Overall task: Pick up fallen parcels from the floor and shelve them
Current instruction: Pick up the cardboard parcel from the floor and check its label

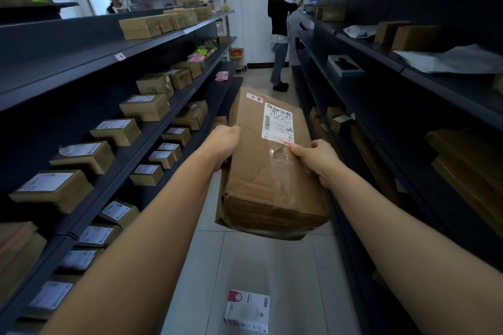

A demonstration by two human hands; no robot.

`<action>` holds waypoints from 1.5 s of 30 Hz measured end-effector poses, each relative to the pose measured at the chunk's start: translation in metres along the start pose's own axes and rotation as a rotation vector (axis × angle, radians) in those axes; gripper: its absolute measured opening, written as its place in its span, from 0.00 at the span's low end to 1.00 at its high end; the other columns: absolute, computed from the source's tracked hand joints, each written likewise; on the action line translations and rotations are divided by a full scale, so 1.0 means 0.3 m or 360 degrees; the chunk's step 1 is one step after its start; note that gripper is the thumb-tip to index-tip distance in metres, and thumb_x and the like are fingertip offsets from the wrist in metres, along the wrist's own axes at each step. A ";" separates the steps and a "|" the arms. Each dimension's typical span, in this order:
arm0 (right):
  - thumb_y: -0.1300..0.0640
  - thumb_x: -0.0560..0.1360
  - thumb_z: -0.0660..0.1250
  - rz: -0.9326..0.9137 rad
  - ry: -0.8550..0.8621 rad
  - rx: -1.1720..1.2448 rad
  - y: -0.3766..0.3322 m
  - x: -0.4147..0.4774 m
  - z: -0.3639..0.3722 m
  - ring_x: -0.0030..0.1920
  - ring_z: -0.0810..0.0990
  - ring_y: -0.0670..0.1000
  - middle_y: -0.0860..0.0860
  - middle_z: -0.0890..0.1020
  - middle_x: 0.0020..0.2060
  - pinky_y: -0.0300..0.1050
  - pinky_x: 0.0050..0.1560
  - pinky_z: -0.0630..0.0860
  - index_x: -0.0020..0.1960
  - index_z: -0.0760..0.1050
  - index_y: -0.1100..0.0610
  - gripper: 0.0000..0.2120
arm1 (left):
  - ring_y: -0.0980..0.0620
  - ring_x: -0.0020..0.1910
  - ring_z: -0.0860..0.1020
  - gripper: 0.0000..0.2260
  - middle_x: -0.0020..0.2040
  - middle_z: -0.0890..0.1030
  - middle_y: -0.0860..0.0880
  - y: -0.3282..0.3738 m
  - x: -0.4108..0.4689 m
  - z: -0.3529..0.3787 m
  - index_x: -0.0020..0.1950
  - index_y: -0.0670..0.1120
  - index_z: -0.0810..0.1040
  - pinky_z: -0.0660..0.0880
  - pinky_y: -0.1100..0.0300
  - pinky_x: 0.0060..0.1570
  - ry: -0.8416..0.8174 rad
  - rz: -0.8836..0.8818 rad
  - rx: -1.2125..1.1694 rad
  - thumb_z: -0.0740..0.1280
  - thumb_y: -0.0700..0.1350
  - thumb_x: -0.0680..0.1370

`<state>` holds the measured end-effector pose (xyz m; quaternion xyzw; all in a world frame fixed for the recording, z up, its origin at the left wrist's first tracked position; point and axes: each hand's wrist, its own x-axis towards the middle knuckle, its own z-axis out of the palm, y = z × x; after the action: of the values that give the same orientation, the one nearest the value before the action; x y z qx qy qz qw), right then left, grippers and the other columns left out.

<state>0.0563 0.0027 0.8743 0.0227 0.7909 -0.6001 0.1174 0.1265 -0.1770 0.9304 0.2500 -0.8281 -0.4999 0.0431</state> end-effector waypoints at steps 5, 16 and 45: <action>0.57 0.76 0.71 -0.0225 0.0015 0.0028 -0.031 -0.008 0.013 0.52 0.76 0.50 0.54 0.76 0.66 0.47 0.48 0.76 0.75 0.62 0.55 0.31 | 0.52 0.33 0.69 0.17 0.38 0.71 0.47 -0.064 0.029 0.014 0.65 0.34 0.72 0.66 0.61 0.28 0.0152 -0.0039 -0.0088 0.52 0.40 0.82; 0.60 0.77 0.69 -0.0480 0.0009 0.0185 -0.051 -0.040 0.057 0.62 0.71 0.49 0.52 0.70 0.72 0.52 0.63 0.72 0.78 0.56 0.51 0.34 | 0.45 0.65 0.71 0.30 0.70 0.70 0.43 -0.108 0.032 0.028 0.77 0.43 0.55 0.68 0.54 0.57 0.0210 0.0223 -0.0455 0.59 0.57 0.80; 0.56 0.78 0.68 -0.0825 0.0067 0.0461 -0.184 -0.048 0.135 0.65 0.75 0.50 0.48 0.74 0.65 0.54 0.66 0.74 0.76 0.55 0.45 0.32 | 0.49 0.65 0.75 0.33 0.68 0.74 0.49 -0.078 0.092 -0.069 0.76 0.51 0.57 0.71 0.44 0.66 0.0258 0.0706 -0.0770 0.65 0.60 0.75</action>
<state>0.0669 -0.0499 0.9193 -0.1513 0.6787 -0.7161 -0.0606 0.1177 -0.2150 0.9159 0.0851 -0.7136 -0.6389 0.2747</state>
